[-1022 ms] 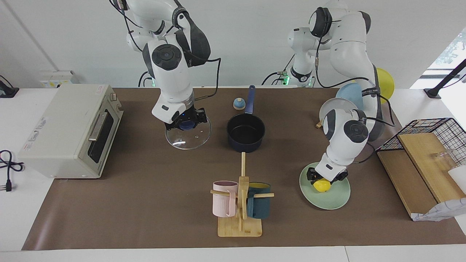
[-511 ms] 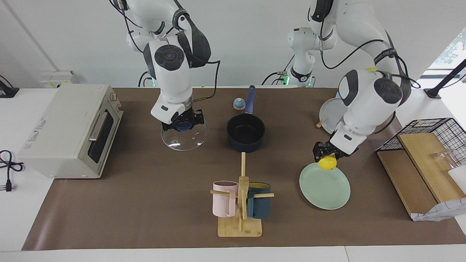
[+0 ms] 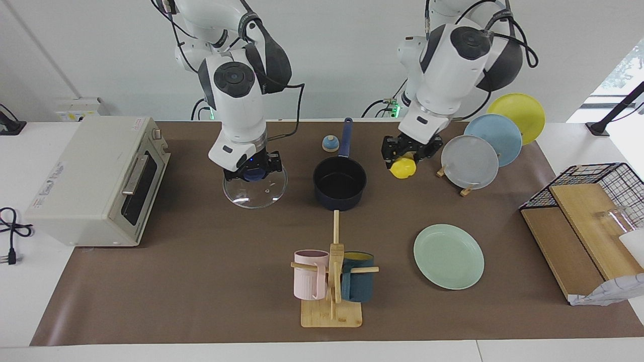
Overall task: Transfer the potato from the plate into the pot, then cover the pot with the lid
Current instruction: 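Carry the potato over the black saucepan with the left gripper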
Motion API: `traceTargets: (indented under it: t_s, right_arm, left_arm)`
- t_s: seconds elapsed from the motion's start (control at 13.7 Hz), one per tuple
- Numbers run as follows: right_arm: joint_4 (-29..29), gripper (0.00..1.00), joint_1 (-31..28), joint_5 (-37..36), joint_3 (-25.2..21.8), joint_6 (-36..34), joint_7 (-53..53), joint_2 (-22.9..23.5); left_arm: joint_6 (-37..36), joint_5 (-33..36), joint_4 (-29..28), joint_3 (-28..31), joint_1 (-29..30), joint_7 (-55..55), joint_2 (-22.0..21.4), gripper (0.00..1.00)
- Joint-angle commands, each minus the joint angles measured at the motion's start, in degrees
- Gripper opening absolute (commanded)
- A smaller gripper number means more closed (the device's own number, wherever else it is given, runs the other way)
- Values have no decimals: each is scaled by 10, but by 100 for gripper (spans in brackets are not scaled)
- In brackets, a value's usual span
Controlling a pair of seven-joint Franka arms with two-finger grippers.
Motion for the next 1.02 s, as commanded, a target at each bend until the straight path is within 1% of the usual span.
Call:
traceTargets:
  t_s: [0.0, 0.07, 0.15, 0.22, 0.51, 0.73, 0.88, 0.95]
  right_arm:
    - [-10, 0, -6, -8, 5, 9, 2, -12]
    - [-10, 0, -6, -8, 5, 10, 2, -12]
    - [-10, 0, -6, -7, 5, 10, 2, -11]
    - [-10, 0, -6, -6, 5, 10, 1, -11]
    - [-10, 0, -6, -3, 5, 10, 0, -11]
    - [-10, 0, -6, -2, 5, 10, 0, -11]
    - [-10, 0, -6, -2, 5, 10, 0, -11]
    - [-10, 0, -6, -1, 5, 10, 0, -11]
  left_arm:
    - [111, -10, -148, 11, -59, -49, -71, 0]
    - [162, -10, -191, 11, -87, -66, -78, 0]
    - [206, -10, -216, 11, -111, -92, -72, 0]
    - [234, -10, -230, 12, -125, -102, -65, 0]
    - [277, 2, -242, 13, -152, -103, -15, 0]
    - [306, 11, -263, 13, -165, -103, -1, 0]
    - [317, 14, -265, 13, -165, -97, 8, 0]
    - [333, 33, -265, 13, -163, -98, 15, 0]
